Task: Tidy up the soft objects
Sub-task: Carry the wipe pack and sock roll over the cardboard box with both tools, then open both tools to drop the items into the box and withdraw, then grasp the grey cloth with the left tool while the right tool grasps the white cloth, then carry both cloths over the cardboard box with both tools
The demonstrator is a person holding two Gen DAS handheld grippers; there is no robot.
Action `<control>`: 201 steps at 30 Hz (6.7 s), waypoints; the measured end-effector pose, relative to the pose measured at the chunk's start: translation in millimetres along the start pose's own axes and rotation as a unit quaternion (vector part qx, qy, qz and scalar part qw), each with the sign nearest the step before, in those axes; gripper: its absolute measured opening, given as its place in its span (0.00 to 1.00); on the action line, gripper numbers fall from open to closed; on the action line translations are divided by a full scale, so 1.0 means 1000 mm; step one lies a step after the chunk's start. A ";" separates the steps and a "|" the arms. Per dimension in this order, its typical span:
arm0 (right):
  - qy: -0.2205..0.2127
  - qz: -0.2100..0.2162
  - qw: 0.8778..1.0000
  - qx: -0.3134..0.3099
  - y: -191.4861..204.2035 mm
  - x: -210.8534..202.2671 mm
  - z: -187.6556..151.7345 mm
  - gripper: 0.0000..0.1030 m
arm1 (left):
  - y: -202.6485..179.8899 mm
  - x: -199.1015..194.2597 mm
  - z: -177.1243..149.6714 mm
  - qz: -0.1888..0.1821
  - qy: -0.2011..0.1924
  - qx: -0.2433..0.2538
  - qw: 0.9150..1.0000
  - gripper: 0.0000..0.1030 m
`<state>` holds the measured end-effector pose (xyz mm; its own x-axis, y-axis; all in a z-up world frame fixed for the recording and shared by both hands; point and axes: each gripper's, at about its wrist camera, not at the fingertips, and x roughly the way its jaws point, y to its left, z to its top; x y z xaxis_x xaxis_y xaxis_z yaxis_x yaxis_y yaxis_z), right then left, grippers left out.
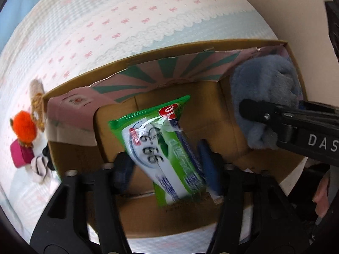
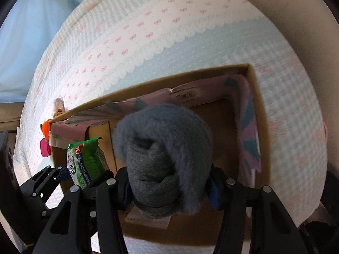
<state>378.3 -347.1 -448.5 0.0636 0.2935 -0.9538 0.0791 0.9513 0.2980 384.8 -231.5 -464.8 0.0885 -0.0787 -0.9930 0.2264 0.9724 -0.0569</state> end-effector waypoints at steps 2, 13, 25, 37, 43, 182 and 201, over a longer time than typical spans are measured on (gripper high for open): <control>0.003 0.004 1.000 0.000 -0.001 0.004 0.002 0.63 | -0.002 0.001 -0.002 0.013 -0.006 0.016 1.000 1.00; -0.021 -0.007 0.998 -0.050 0.020 0.000 -0.005 0.90 | 0.014 -0.013 -0.014 0.019 -0.014 0.016 1.000 0.99; -0.083 -0.011 0.996 -0.037 0.023 -0.069 -0.026 0.90 | 0.025 -0.084 -0.044 -0.003 -0.073 0.007 0.997 0.99; -0.206 -0.060 0.974 -0.068 0.076 -0.191 -0.098 0.90 | 0.060 -0.213 -0.109 -0.012 -0.184 -0.026 0.982 1.00; -0.258 -0.049 0.962 -0.070 0.119 -0.227 -0.147 0.90 | 0.099 -0.275 -0.160 0.009 -0.244 -0.041 0.969 0.99; -0.282 -0.051 0.958 -0.003 0.103 -0.197 -0.148 0.12 | 0.089 -0.219 -0.119 -0.039 -0.230 -0.046 0.971 0.10; -0.114 -0.027 0.993 0.005 -0.001 -0.103 -0.050 0.12 | 0.026 -0.056 -0.046 -0.038 -0.070 -0.103 0.992 0.10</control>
<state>322.4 -373.8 -352.6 0.2824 0.2129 -0.9354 0.0973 0.9637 0.2488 341.1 -191.7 -415.4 0.2153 -0.1688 -0.9619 0.0365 0.9856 -0.1648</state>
